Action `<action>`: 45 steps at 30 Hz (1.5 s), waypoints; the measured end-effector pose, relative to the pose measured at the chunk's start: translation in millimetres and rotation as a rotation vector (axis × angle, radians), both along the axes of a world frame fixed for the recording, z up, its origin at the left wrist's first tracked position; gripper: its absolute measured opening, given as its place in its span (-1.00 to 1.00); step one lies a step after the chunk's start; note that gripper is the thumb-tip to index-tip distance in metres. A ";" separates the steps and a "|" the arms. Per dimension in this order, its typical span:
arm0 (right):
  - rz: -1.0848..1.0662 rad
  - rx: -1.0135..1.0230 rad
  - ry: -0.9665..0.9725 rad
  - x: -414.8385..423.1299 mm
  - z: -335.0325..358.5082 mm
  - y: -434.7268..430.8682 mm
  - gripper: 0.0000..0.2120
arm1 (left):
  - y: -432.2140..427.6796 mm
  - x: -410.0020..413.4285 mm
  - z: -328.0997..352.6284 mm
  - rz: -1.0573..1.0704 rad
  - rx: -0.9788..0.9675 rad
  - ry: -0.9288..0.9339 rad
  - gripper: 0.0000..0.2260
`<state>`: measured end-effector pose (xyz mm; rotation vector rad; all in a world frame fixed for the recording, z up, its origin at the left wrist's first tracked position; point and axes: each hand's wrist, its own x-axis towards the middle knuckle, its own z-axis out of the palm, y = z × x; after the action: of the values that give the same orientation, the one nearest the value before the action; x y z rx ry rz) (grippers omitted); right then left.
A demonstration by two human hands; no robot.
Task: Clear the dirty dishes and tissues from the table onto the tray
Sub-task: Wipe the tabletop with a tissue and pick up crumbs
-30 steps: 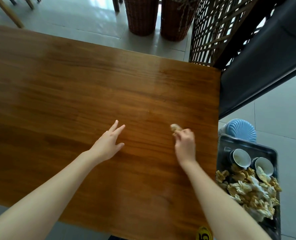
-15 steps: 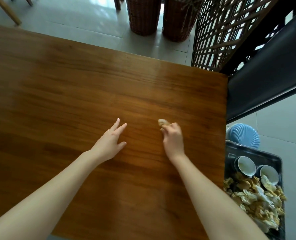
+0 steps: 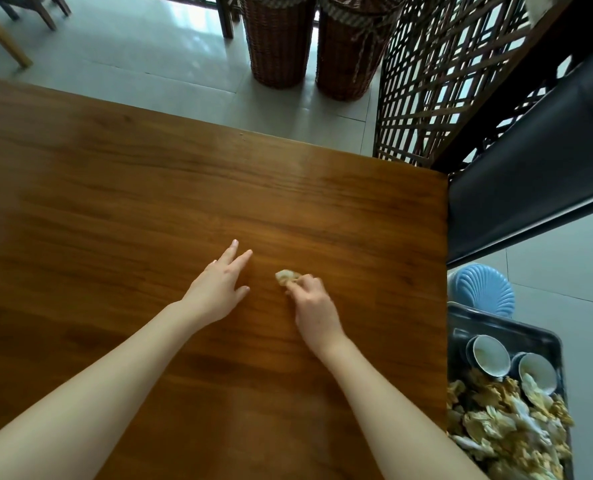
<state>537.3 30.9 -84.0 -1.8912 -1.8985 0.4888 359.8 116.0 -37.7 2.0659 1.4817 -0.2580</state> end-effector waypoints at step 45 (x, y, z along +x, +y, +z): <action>-0.269 0.105 0.058 69.7 -8.7 188.2 -0.76 | 126.7 67.5 -16.9 -0.223 -0.040 0.173 -0.42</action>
<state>607.0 219.1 -92.7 -1.9998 -1.5698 0.3480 427.3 242.7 -54.6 2.2239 1.3291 -0.5613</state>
